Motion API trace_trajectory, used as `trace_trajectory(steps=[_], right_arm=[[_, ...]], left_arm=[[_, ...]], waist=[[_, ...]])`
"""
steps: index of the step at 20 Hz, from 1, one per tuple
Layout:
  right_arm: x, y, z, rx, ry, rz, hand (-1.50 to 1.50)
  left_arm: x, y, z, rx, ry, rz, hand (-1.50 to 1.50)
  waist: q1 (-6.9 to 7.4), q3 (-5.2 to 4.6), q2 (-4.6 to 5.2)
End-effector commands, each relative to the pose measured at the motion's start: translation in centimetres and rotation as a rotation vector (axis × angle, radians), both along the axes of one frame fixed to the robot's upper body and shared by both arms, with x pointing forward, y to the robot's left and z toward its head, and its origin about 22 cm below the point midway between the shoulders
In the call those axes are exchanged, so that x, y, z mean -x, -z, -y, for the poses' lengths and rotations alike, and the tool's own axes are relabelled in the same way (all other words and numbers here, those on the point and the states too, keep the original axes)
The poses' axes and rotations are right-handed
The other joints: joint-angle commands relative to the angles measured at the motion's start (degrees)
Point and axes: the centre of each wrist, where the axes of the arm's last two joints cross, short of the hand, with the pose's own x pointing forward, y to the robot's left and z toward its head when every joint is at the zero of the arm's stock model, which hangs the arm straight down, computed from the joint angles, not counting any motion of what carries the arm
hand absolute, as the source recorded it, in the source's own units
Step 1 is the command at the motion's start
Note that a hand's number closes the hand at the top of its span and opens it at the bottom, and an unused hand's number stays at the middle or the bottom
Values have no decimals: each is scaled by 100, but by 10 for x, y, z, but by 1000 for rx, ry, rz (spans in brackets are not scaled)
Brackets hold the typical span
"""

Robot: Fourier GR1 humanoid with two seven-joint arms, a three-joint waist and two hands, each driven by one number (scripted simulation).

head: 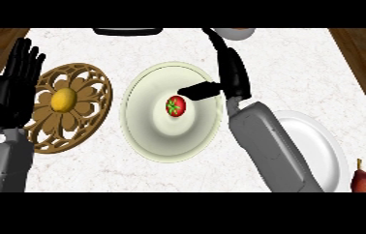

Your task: Pick the tomato from the plate and place it in the bowl

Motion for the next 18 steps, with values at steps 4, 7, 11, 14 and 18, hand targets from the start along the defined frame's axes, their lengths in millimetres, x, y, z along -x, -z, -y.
trace_trajectory(steps=[4, 7, 11, 14, 18], right_arm=[[0, -2, 87, -158, 185, 57, -150], [5, -4, 134, -185, 171, 56, -150], [13, 5, 193, -232, 173, 67, -150], [27, 12, 242, -245, 150, 92, -150], [22, -1, 285, -271, 138, 65, -150]], left_arm=[[19, 6, -17, -14, -1, -2, 0], [8, 11, -6, -6, -7, -15, 0], [10, -5, -5, -4, -6, 5, 0], [21, 7, 1, 17, -17, -8, 0], [18, -1, -2, -2, -8, -7, 0]], waist=[[-50, 1, -38], [-69, 0, -25], [-51, 1, -22], [-48, 2, -24], [-11, 0, -18]])
